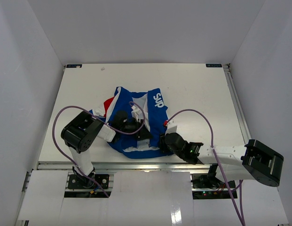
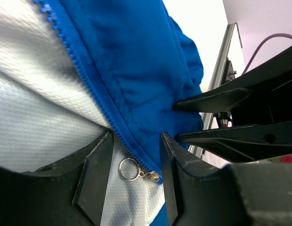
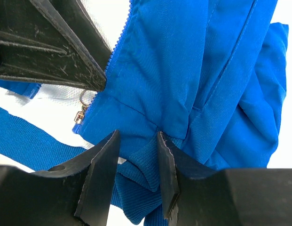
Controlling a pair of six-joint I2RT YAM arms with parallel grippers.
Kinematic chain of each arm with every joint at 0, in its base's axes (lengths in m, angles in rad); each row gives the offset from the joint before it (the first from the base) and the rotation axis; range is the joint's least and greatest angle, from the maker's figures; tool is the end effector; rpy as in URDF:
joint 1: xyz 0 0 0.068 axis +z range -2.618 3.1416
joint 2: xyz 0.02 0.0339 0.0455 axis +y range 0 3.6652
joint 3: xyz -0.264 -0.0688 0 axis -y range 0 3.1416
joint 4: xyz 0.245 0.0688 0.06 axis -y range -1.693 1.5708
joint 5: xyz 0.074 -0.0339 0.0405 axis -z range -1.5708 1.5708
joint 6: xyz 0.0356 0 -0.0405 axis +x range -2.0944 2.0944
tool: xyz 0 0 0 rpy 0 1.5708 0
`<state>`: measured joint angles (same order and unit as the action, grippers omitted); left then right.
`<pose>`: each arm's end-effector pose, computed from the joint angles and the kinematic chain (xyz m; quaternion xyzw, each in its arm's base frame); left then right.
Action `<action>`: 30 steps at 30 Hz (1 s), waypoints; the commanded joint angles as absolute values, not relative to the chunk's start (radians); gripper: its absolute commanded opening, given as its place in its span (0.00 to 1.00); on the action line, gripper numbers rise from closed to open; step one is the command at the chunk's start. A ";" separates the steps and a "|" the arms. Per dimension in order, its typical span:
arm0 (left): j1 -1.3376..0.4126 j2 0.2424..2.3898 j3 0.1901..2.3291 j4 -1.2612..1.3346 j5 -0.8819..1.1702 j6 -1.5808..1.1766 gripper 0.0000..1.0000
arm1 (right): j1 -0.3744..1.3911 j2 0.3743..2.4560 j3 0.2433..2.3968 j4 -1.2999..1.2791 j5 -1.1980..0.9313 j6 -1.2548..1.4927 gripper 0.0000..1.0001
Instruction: Zip up the jacket
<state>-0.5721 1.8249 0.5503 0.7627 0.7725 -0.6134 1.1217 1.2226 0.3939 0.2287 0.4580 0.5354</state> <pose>0.2405 -0.1844 0.1035 0.1737 0.8033 -0.5310 0.2064 0.1128 0.1978 0.1618 -0.1475 0.8553 0.1991 0.4551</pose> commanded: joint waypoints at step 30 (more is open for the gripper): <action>-0.607 1.739 0.538 0.824 0.842 -0.641 0.36 | 1.127 1.200 0.378 0.259 0.455 0.500 0.48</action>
<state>-0.6027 1.7431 0.5449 0.7713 0.7976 -0.6338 1.1217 1.2053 0.3824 0.2417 0.4463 0.5131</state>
